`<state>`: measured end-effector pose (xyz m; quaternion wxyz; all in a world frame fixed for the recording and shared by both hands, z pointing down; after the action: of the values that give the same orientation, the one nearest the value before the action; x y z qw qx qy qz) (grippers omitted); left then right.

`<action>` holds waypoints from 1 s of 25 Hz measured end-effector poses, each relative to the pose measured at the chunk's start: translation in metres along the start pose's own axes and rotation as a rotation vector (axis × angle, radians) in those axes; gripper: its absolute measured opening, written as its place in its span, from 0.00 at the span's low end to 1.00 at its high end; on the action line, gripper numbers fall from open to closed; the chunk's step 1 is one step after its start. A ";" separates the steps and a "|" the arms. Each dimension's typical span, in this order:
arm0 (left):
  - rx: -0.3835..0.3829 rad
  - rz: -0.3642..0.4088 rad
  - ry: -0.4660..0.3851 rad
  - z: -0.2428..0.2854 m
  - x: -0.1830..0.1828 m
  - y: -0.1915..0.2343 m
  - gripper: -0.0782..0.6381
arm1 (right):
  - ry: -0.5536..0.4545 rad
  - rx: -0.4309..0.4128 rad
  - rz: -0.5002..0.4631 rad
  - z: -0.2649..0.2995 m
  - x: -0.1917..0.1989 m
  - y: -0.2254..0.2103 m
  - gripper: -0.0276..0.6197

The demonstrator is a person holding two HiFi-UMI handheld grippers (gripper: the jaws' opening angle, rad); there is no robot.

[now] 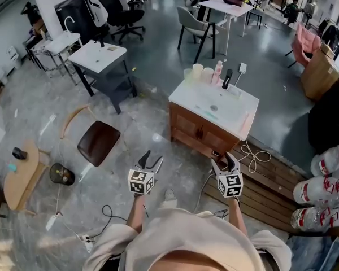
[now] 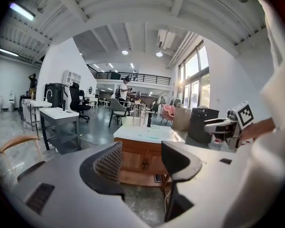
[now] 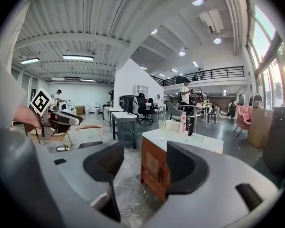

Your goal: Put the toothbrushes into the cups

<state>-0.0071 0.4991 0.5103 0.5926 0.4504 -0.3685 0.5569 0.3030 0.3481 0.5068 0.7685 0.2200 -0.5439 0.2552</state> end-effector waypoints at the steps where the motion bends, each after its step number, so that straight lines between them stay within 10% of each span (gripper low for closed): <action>1: 0.001 -0.003 0.000 0.009 -0.005 0.011 0.46 | -0.003 0.004 0.002 0.013 -0.006 -0.002 0.45; 25: 0.080 -0.010 0.004 0.164 -0.065 0.135 0.46 | 0.068 0.051 0.059 0.186 -0.033 -0.033 0.43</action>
<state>-0.1369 0.3196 0.5186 0.5775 0.4744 -0.3424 0.5694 0.1795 0.2031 0.5314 0.7728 0.2149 -0.5171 0.2988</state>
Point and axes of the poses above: the fingertips, and each gripper's own axes: z forward along the fingers, y to its left, x out of its underside, the point moved 8 cm from there along -z, backward along the fingers, and after that the axes turned 1 degree about x, right-handed, at the moved point
